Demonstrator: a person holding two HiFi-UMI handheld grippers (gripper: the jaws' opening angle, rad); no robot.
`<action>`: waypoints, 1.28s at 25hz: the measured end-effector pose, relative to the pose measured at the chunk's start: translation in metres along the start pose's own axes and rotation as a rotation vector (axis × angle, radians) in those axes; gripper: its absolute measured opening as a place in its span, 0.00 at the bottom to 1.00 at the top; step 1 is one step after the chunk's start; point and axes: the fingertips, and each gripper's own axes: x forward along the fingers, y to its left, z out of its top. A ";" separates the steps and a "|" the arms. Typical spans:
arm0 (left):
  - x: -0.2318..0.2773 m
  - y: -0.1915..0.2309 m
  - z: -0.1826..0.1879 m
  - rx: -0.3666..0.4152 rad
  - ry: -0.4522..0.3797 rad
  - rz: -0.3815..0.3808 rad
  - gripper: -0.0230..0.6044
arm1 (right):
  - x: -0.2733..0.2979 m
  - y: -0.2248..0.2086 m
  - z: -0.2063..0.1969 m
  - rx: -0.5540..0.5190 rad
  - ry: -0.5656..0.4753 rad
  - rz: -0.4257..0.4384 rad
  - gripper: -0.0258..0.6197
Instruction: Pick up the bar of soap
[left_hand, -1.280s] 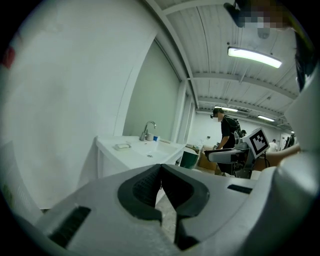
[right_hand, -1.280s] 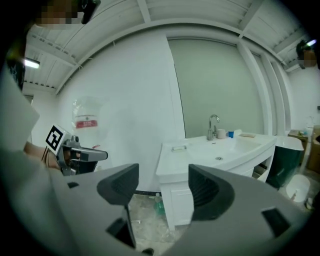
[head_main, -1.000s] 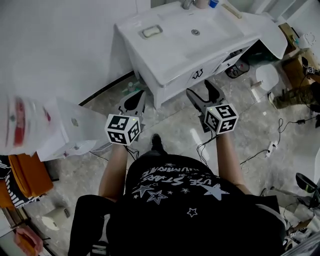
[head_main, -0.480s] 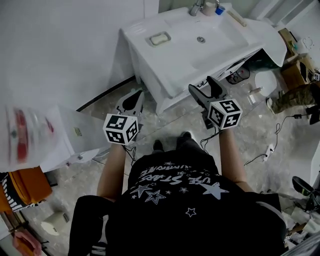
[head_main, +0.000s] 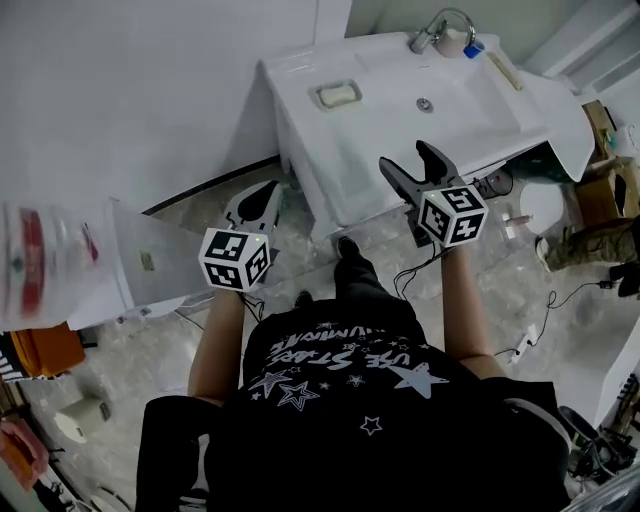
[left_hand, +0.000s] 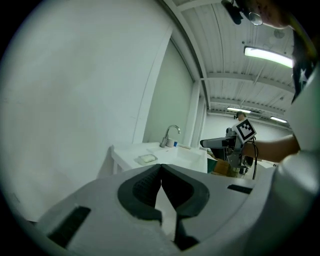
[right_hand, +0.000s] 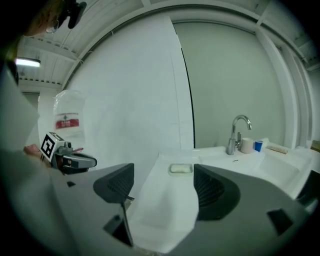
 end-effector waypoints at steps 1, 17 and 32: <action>0.006 0.003 0.001 -0.003 0.000 0.023 0.05 | 0.010 -0.007 0.002 -0.006 0.003 0.022 0.62; 0.093 0.044 0.028 -0.081 -0.005 0.352 0.05 | 0.159 -0.080 0.021 -0.252 0.231 0.462 0.56; 0.121 0.075 0.031 -0.102 0.045 0.488 0.05 | 0.254 -0.067 -0.034 -0.750 0.541 0.757 0.42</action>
